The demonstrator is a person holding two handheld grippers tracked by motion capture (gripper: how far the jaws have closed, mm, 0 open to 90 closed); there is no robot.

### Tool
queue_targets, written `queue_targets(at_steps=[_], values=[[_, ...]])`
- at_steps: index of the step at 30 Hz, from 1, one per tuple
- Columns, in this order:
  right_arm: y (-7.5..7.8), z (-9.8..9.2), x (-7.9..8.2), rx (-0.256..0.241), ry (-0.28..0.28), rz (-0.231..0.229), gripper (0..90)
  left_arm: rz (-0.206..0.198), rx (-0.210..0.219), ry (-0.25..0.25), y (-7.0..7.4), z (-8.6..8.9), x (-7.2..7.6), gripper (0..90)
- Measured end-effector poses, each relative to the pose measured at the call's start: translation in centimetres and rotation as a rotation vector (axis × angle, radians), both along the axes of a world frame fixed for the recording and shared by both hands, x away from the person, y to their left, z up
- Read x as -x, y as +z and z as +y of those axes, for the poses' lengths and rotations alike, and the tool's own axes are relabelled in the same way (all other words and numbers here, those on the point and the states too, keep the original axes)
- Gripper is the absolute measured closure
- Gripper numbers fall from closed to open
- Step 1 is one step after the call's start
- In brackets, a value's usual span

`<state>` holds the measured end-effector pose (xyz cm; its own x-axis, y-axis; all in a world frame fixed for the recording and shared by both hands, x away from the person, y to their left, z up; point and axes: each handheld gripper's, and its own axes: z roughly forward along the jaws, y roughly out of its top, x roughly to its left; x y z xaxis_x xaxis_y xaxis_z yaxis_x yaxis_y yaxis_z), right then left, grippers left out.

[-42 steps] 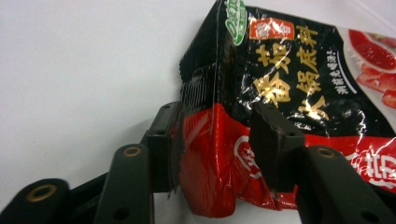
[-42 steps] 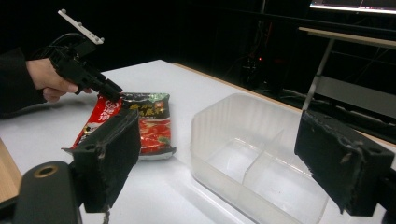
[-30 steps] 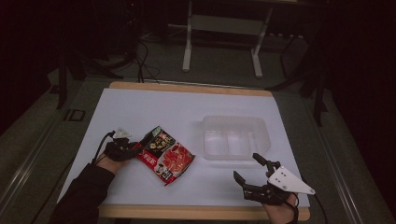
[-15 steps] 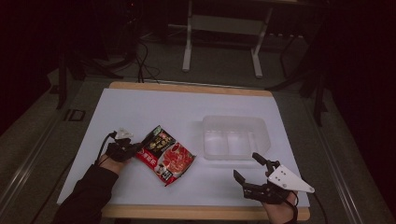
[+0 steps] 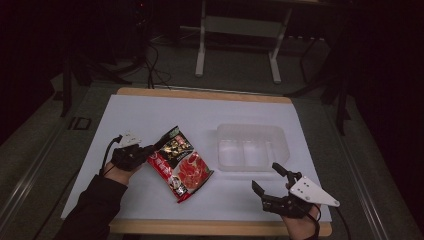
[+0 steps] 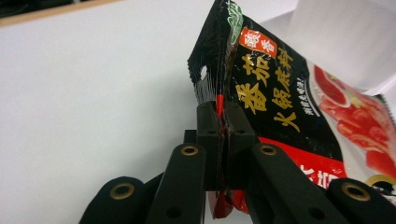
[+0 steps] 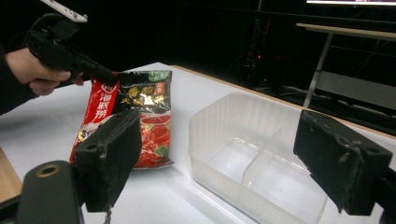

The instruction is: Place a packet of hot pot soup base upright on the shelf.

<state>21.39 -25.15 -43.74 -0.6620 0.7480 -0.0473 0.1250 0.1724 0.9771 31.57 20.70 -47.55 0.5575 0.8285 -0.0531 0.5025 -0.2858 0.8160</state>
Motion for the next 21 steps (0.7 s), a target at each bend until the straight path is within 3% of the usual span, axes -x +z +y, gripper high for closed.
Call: queue_targets(at_steps=[14,21], values=[[0.1,-0.1,0.1,-0.005,-0.004,-0.002,16.2,-0.096,-0.045,-0.057,3.4,-2.0,1.8,87.9],[0.1,-0.2,0.1,-0.010,-0.007,-0.001,16.3,-0.148,-0.032,-0.082,5.1,-2.5,2.7,87.9]])
